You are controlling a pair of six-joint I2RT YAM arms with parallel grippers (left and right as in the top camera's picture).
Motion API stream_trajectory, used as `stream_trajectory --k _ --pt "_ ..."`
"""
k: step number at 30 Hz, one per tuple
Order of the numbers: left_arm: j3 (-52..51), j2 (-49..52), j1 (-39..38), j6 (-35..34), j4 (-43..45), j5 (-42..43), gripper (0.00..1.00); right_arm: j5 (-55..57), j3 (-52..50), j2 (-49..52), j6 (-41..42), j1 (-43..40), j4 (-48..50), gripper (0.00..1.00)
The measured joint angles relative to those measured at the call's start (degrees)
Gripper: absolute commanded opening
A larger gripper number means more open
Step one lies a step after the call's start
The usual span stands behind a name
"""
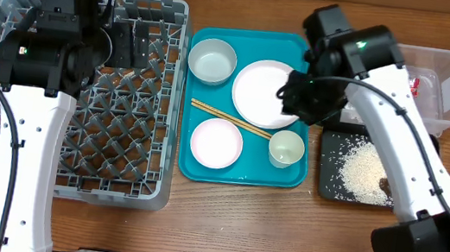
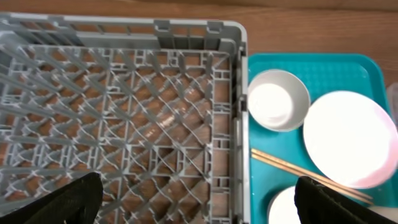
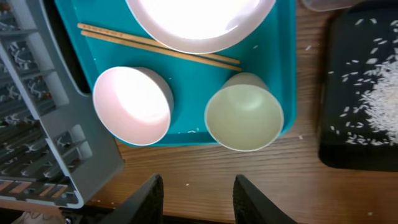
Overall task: Sort waste into correct bins and load items into the dishwasher
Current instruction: 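Grasp the white paper cup with the right gripper and lift it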
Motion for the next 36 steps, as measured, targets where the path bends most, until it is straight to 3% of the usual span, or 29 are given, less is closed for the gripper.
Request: stream_trajectory --k 3,5,6,7,12,18,30,36 --pt "0.00 0.00 0.00 -0.70 -2.58 2.84 1.00 -0.31 0.00 -0.02 -1.31 -0.96 -0.02 0.41" --pt "0.00 0.00 0.00 -1.14 -3.43 5.42 1.00 -0.46 0.00 -0.11 -1.55 -1.49 0.68 0.63" --pt "0.00 0.00 0.00 -1.29 -3.50 6.73 1.00 -0.48 0.00 -0.13 -1.90 -1.73 1.18 0.71" --pt "0.00 0.00 -0.02 -1.33 -3.54 8.61 1.00 -0.50 0.00 -0.22 -2.19 -2.10 1.75 0.72" --pt "0.00 0.63 -0.44 -1.53 -3.80 17.92 0.99 -0.46 0.00 -0.39 -2.93 -3.48 3.56 0.67" --pt "-0.13 4.76 -5.29 -4.42 -3.82 22.71 0.89 -0.66 0.00 -0.79 -3.06 -6.73 5.18 0.65" --pt "-1.03 20.24 -24.11 -12.46 0.35 21.77 0.83 -0.66 0.44 -6.34 -3.65 -16.31 2.56 0.69" --pt "-1.09 25.42 -30.47 -16.48 4.37 18.64 0.72 -0.68 0.44 -6.45 -4.11 -16.31 2.45 0.70"
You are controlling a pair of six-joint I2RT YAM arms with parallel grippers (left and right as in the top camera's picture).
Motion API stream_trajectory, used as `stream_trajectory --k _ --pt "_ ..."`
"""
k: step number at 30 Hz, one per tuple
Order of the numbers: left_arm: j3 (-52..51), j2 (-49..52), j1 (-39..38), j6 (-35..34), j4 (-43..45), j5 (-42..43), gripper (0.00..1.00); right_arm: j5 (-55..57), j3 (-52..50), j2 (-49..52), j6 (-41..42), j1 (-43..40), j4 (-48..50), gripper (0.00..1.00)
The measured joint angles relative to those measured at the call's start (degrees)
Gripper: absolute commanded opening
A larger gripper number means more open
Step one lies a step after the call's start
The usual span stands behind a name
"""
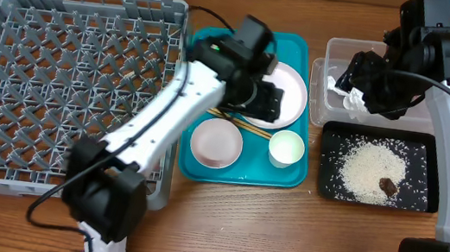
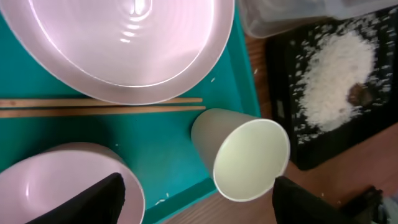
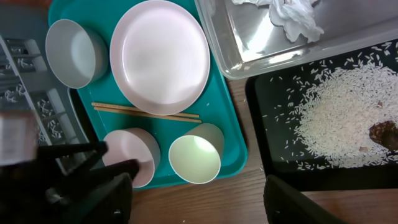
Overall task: Sort waste into correct bins and load items into the dishwasher
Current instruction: 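Grasp the white paper cup with the right gripper and lift it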
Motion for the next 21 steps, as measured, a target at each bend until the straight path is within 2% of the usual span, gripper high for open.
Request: stream_trajectory --k 3,8,21 --pt "0.00 2.86 -2.45 -2.05 0.02 -2.78 0.62 0.02 0.00 0.00 -0.17 0.00 -0.02 0.70" --pt "-0.02 7.54 -4.59 -3.37 0.63 -4.85 0.57 0.02 0.00 0.00 -0.37 0.00 -0.33 0.70" --pt "0.48 9.25 -4.59 -4.00 -1.49 -5.64 0.57 -0.02 0.00 0.00 -0.59 0.00 -0.55 0.71"
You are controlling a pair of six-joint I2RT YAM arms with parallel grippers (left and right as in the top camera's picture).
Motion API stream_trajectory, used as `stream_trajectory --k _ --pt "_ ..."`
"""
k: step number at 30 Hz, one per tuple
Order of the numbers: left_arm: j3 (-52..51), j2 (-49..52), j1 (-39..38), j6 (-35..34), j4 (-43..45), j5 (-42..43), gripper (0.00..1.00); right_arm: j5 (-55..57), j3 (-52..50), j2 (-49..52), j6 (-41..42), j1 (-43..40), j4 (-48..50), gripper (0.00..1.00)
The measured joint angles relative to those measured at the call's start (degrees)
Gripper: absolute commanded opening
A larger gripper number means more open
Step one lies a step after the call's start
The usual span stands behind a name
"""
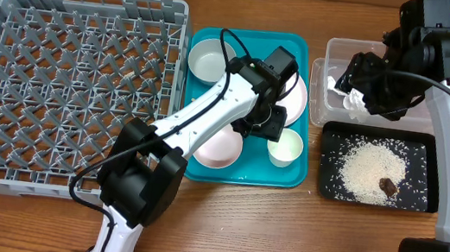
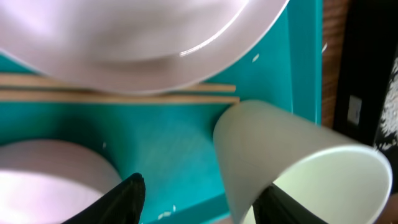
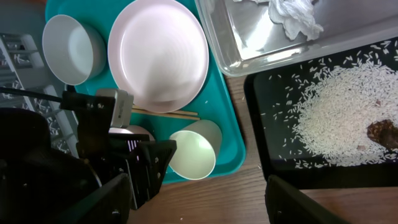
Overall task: Sort waste into correct bins and load items into the dishwasher
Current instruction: 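Grasp the white paper cup with the right gripper and lift it, then pass the white cup from the right gripper to the left gripper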
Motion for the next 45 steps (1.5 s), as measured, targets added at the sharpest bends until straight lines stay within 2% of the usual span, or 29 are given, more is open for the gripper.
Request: stream_trajectory --k 7,12,16,23,25,26,27,28,32,38,40,42,44,45 --pt "11.82 -0.04 0.90 1.51 -8.74 -0.11 0.63 -0.09 -2.34 -0.17 0.00 0.68 0.42 0.70" --pt "21.51 -0.11 5.75 1.62 -16.70 -0.28 0.65 -0.85 -13.49 -0.33 0.09 4.17 4.81 0.69" --pt "24.22 -0.22 11.61 1.62 -19.08 -0.33 0.67 -2.54 -22.29 -0.33 0.00 6.99 10.05 0.63" --pt "24.35 -0.22 18.71 1.86 -20.15 -0.94 0.68 -3.02 -36.70 -0.33 2.45 11.37 20.83 0.47" --pt "24.35 -0.22 18.99 2.14 -20.22 -0.94 0.68 -2.47 -39.89 -0.33 3.54 11.52 23.85 0.38" --pt "24.35 -0.22 18.99 2.32 -20.20 -0.92 0.68 -2.05 -41.20 -0.31 4.04 11.52 25.07 0.30" --pt "24.35 -0.22 18.97 2.58 -20.20 -0.92 0.68 -1.62 -42.45 -0.33 4.15 11.52 26.12 0.16" --pt "24.35 -0.22 18.93 2.64 -20.20 -0.92 0.68 -1.42 -42.99 -0.33 4.79 11.52 26.69 0.06" --pt "24.35 -0.22 18.88 2.82 -20.20 -0.92 0.82 -0.87 -43.63 -0.31 5.16 11.52 27.87 0.04" --pt "24.35 -0.22 18.88 3.10 -20.90 -0.61 0.82 -1.33 -38.53 -0.50 4.61 11.39 22.08 0.04" --pt "24.35 -0.22 19.32 4.72 -20.90 2.47 0.81 -3.21 -35.50 -1.99 4.07 11.02 22.62 0.04" --pt "24.35 -0.22 20.87 9.27 -21.07 11.50 0.82 -6.86 -33.55 -5.95 3.58 9.77 25.73 0.04" --pt "24.35 -0.22 23.15 15.06 -22.64 21.62 0.90 -11.98 -33.16 -9.62 3.30 7.96 30.71 0.04" --pt "24.35 -0.22 24.70 18.34 -23.96 27.28 0.99 -14.86 -33.09 -10.95 3.19 7.08 33.81 0.04"
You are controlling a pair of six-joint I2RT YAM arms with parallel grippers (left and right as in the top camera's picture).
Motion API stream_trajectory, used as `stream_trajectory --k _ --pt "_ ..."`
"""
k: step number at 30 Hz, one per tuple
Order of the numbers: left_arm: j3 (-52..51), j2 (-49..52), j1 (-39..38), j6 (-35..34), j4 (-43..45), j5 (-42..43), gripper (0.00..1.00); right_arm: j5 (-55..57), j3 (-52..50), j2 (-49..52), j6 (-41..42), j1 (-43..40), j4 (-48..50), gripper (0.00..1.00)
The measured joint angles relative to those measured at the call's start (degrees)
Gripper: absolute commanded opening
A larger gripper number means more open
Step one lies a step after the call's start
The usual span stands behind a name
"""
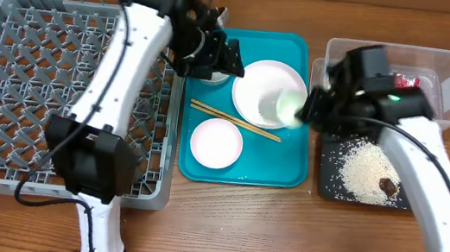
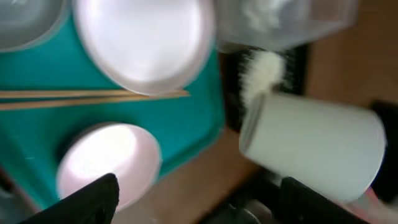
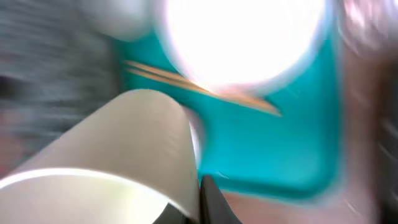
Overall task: Sort waste into correct bins and load items into the dishwasher
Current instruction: 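Pass the white cup from the right gripper to the left gripper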
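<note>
My right gripper (image 1: 301, 110) is shut on the pale green cup (image 1: 288, 108) and holds it tilted above the right edge of the white plate (image 1: 260, 87). In the blurred right wrist view one finger (image 3: 210, 202) presses against the wall of the cup (image 3: 112, 162). My left gripper (image 1: 217, 55) hangs open over the teal tray's (image 1: 284, 173) top left corner, covering the grey bowl there. Its fingers (image 2: 93, 199) stand wide apart with nothing between them. Chopsticks (image 1: 234, 120) and a pink bowl (image 1: 216, 142) lie on the tray.
The grey dish rack (image 1: 40, 76) fills the left side of the table. At the right stand a clear bin (image 1: 441, 76) holding a wrapper and a black tray (image 1: 363, 166) with spilled rice. My right arm's white forearm (image 2: 311, 149) shows in the left wrist view.
The cup has left the tray's lower right corner and is now in my right gripper, which was open over the clear bin. My left gripper has moved from beside the cup to the tray's top left.
First my left gripper was over the dish rack and my right one low over the tray by the cup. Then the left was over the tray and the right over the clear bin. The left then stood open beside the cup. Now the right holds the cup.
</note>
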Motion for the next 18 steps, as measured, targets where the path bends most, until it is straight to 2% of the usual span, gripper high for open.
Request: stream_trajectory --k 2,7,13,18 --pt "0.00 0.00 3.61 6.99 -3.67 10.75 1.00 -6.75 0.11 -1.64 -0.17 -1.70 6.91 0.04" --pt "-0.13 0.00 10.58 20.81 -11.06 27.54 1.00 -20.48 -0.37 -0.87 1.62 -1.66 23.28 0.04" --pt "-0.17 0.00 10.95 27.58 -11.26 40.04 0.99 -27.30 -1.07 0.70 5.33 2.03 31.85 0.04" --pt "-0.24 0.00 8.87 29.22 -11.28 45.33 0.94 -29.49 -1.33 1.73 8.26 4.63 36.15 0.04"
